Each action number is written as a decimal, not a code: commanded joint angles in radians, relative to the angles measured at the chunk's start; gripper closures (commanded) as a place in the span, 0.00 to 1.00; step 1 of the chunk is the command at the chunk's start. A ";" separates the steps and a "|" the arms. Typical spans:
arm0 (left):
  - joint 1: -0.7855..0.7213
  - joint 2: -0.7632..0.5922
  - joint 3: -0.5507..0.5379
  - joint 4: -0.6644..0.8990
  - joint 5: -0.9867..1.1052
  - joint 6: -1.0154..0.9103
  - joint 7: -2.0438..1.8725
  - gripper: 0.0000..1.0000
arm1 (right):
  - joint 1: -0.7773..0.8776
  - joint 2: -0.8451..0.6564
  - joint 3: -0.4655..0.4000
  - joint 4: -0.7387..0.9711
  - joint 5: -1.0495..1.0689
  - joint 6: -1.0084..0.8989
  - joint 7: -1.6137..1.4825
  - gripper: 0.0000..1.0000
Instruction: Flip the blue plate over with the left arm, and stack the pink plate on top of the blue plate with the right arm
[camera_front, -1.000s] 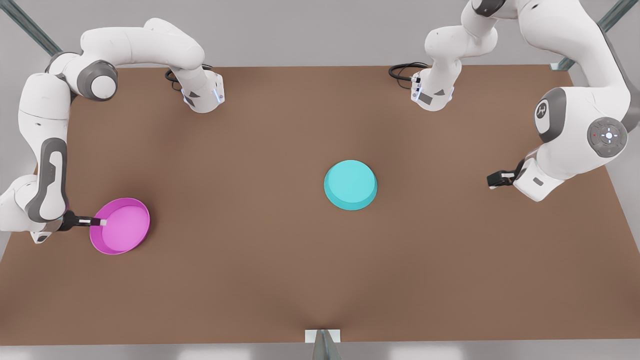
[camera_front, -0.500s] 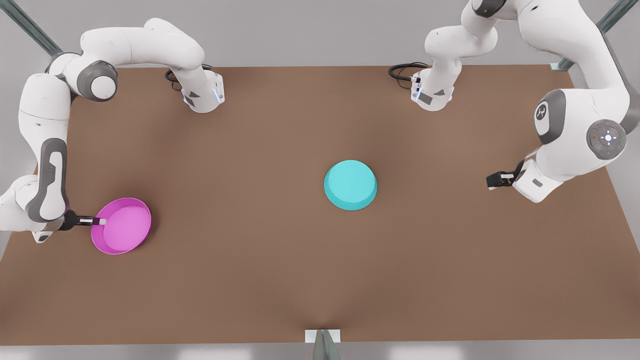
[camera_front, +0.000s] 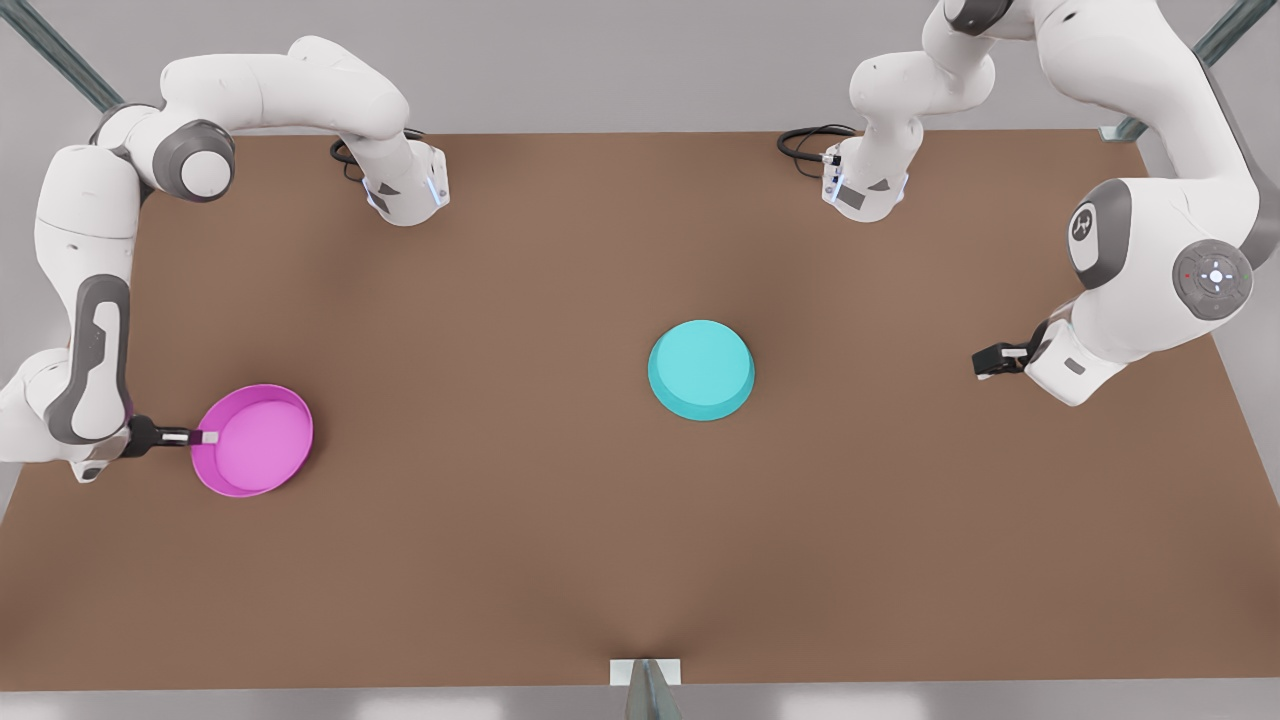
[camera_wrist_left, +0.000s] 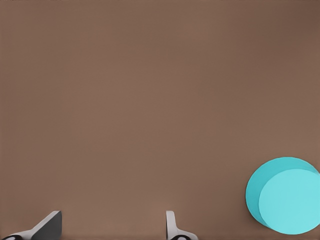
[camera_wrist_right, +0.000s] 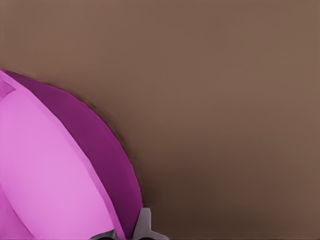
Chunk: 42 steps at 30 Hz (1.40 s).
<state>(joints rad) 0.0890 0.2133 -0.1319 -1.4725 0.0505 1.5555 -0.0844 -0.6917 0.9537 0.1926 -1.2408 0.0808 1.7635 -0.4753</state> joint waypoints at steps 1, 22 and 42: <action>0.000 0.000 0.000 0.000 0.000 0.000 0.000 0.00 | 0.000 -0.001 0.001 0.000 -0.001 0.001 0.001 0.79; 0.000 -0.002 0.000 0.000 0.000 0.000 0.000 0.00 | -0.006 -0.038 0.337 -0.215 0.074 -0.007 0.001 0.79; 0.000 0.000 0.000 0.000 0.000 0.000 0.000 0.00 | 0.190 -0.148 0.642 -0.503 0.073 0.373 0.388 0.79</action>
<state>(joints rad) 0.0890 0.2133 -0.1319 -1.4713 0.0505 1.5555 -0.0829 -0.4893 0.8053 0.8345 -1.7455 0.1623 2.1490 -0.0846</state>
